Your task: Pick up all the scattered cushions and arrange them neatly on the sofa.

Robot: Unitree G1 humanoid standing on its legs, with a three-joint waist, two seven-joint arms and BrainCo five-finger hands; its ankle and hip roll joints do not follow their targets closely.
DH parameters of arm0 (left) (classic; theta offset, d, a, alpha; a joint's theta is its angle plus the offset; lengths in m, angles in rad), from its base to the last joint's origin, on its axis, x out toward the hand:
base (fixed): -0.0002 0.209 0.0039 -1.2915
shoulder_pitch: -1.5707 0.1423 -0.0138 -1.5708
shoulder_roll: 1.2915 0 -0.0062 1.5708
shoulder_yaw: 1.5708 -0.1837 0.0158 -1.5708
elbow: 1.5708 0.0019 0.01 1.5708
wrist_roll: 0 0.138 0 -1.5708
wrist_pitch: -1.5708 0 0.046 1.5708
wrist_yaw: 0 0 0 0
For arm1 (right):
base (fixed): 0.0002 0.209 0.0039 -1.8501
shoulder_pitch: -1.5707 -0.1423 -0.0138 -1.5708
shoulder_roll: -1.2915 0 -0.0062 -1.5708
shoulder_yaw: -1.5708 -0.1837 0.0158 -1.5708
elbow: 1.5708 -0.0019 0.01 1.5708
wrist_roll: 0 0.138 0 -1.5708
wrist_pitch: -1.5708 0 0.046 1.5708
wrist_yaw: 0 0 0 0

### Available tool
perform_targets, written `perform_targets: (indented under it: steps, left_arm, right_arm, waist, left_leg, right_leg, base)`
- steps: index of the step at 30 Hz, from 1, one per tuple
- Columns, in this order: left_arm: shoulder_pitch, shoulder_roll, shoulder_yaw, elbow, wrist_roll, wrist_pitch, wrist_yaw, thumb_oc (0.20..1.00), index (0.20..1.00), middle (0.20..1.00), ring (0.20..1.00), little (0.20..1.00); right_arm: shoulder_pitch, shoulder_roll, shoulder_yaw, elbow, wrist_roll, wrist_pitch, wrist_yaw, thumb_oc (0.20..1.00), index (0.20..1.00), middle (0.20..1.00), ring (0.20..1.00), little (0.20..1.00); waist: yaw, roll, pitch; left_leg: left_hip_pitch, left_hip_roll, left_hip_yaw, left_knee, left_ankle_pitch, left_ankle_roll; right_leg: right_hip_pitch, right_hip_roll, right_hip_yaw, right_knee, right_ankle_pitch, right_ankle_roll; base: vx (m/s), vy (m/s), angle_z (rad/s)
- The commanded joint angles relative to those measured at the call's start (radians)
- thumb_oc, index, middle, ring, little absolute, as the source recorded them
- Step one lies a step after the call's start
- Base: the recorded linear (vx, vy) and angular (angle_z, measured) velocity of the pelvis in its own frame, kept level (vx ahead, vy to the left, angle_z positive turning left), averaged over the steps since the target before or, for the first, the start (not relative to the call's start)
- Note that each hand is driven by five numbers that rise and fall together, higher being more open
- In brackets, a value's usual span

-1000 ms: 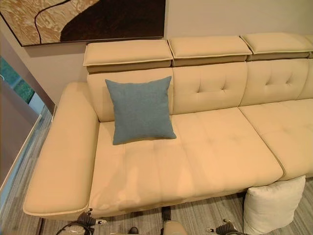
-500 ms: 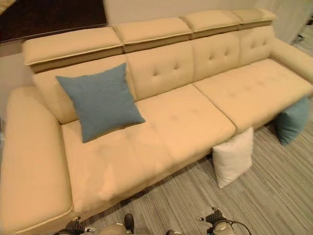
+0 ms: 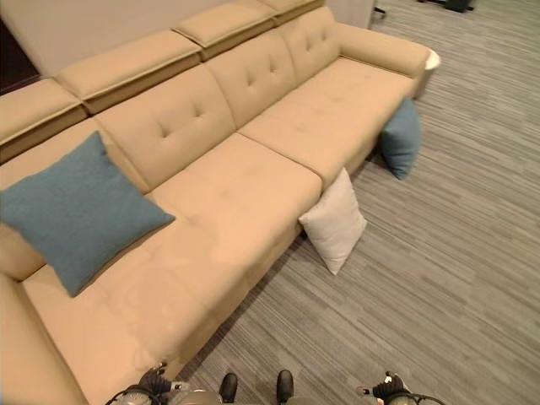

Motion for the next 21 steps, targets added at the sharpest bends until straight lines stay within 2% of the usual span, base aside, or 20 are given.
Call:
perform_targets:
  steps: [1,2,5,6,7,9,10,12,13,15,17,19,21]
  left_arm:
    - [-0.016,0.047,0.007,0.012,0.029,-0.016,0.012,1.0,1.0,1.0,1.0,1.0]
    - [-0.021,0.056,0.006,0.009,0.038,-0.016,0.008,1.0,1.0,1.0,1.0,1.0]
    - [-0.024,0.067,0.009,0.003,0.034,-0.016,0.01,1.0,1.0,1.0,1.0,1.0]
    - [-0.024,0.077,0.015,0.008,0.036,-0.02,0.014,1.0,1.0,1.0,1.0,1.0]
    - [-0.022,0.079,0.022,0.008,0.037,-0.019,0.017,1.0,1.0,1.0,1.0,1.0]
    - [-0.019,0.079,0.026,0.006,0.035,-0.019,0.019,1.0,1.0,1.0,1.0,1.0]
    - [-0.02,0.085,0.029,0.004,0.028,-0.019,0.018,1.0,1.0,1.0,1.0,1.0]
    - [-0.018,0.086,0.028,0.003,0.028,-0.019,0.016,1.0,1.0,1.0,1.0,1.0]
    - [-0.019,0.086,0.036,0.006,0.02,-0.018,0.017,1.0,1.0,1.0,1.0,1.0]
    - [-0.02,0.084,0.039,0.008,0.019,-0.016,0.018,1.0,1.0,1.0,1.0,1.0]
    - [-0.023,0.075,0.047,0.026,0.009,-0.016,0.027,1.0,1.0,1.0,1.0,1.0]
    - [-0.023,0.075,0.047,0.026,0.009,-0.017,0.027,1.0,1.0,1.0,1.0,1.0]
    - [-0.034,0.067,0.028,0.015,0.012,-0.016,0.015,1.0,1.0,1.0,1.0,1.0]
  right_arm:
    - [-0.041,0.002,0.003,0.008,0.014,-0.004,-0.012,1.0,1.0,1.0,1.0,1.0]
    - [-0.05,0.014,0.005,0.005,0.015,-0.006,-0.011,1.0,1.0,1.0,1.0,1.0]
    - [-0.063,0.025,0.013,-0.001,0.012,-0.004,-0.013,1.0,1.0,1.0,1.0,1.0]
    - [-0.062,0.032,0.022,0.002,-0.005,-0.004,-0.016,1.0,1.0,1.0,1.0,1.0]
    - [-0.056,0.034,0.022,0.004,-0.012,-0.006,-0.02,1.0,1.0,1.0,1.0,1.0]
    - [-0.052,0.035,0.022,0.002,-0.016,-0.009,-0.02,1.0,1.0,1.0,1.0,1.0]
    - [-0.051,0.035,0.019,0.002,-0.01,-0.01,-0.013,1.0,1.0,1.0,1.0,1.0]
    - [-0.049,0.032,0.019,0.001,-0.009,-0.009,-0.012,1.0,1.0,1.0,1.0,1.0]
    - [-0.056,0.029,0.015,0.002,-0.01,-0.007,-0.016,1.0,1.0,1.0,1.0,1.0]
    - [-0.064,0.026,0.015,0.008,-0.008,-0.005,-0.018,1.0,1.0,1.0,1.0,1.0]
    - [-0.072,0.024,0.013,0.005,0.012,-0.01,-0.02,1.0,1.0,1.0,1.0,1.0]
    - [-0.072,0.024,0.013,0.005,0.012,-0.01,-0.02,1.0,1.0,1.0,1.0,1.0]
    - [-0.064,0.015,0.002,0.0,0.039,-0.014,-0.02,1.0,1.0,1.0,1.0,1.0]
  waist:
    - [0.045,-0.037,0.019]
    - [0.052,-0.038,0.027]
    - [0.06,-0.044,0.04]
    - [0.092,-0.04,0.054]
    - [0.103,-0.03,0.052]
    - [0.101,-0.028,0.046]
    - [0.093,-0.028,0.035]
    - [0.095,-0.027,0.031]
    - [0.117,-0.02,0.019]
    - [0.122,-0.022,0.014]
    - [0.115,-0.033,-0.002]
    - [0.115,-0.033,-0.002]
    - [0.092,-0.036,0.014]
  left_leg:
    - [-0.046,-0.063,0.039,0.04,-0.027,0.027]
    - [-0.041,-0.057,0.08,0.02,-0.021,0.041]
    - [-0.037,-0.048,0.118,0.01,-0.014,0.05]
    - [-0.024,-0.024,0.16,0.004,-0.012,0.047]
    - [-0.017,-0.012,0.181,-0.005,-0.008,0.043]
    - [-0.015,-0.011,0.186,-0.013,0.003,0.043]
    - [-0.008,-0.006,0.197,-0.031,0.018,0.045]
    - [-0.007,-0.006,0.204,-0.033,0.022,0.048]
    - [-0.02,0.006,0.228,-0.026,0.023,0.05]
    - [-0.023,0.005,0.237,-0.024,0.022,0.046]
    - [-0.017,0.007,0.238,-0.016,0.014,0.034]
    - [-0.017,0.007,0.238,-0.016,0.014,0.034]
    - [-0.04,0.016,0.227,0.11,-0.03,0.019]
  right_leg:
    - [-0.049,-0.041,0.019,0.018,0.035,0.139]
    - [-0.087,-0.043,0.029,0.046,0.039,0.151]
    - [-0.122,-0.045,-0.003,0.095,0.035,0.158]
    - [-0.119,-0.085,-0.2,0.147,0.002,0.143]
    - [-0.095,-0.113,-0.304,0.161,-0.026,0.129]
    - [-0.087,-0.112,-0.328,0.173,-0.04,0.117]
    - [-0.079,-0.087,-0.3,0.214,-0.066,0.103]
    - [-0.069,-0.084,-0.296,0.221,-0.075,0.098]
    - [-0.043,-0.1,-0.343,0.247,-0.108,0.095]
    - [-0.022,-0.098,-0.343,0.212,-0.106,0.097]
    - [-0.011,-0.072,-0.298,0.152,-0.089,0.091]
    - [-0.01,-0.072,-0.298,0.152,-0.089,0.091]
    - [0.013,-0.062,-0.278,0.12,-0.09,0.077]
  base:
    - [-0.14,0.197,-1.57]
    - [-0.13,0.176,-1.86]
    - [-0.11,0.077,-1.68]
    - [-0.1,0.018,-0.8]
    - [-0.1,0.019,-0.72]
    - [-0.05,-0.004,-1.21]
    - [-0.08,-0.028,-0.91]
    - [-0.09,-0.056,-0.03]
    - [-0.09,-0.109,-0.31]
    - [-0.03,-0.106,-0.49]
    - [0.09,-0.21,-0.47]
    - [0.05,-0.142,-0.2]
    - [0.07,-0.247,0.02]
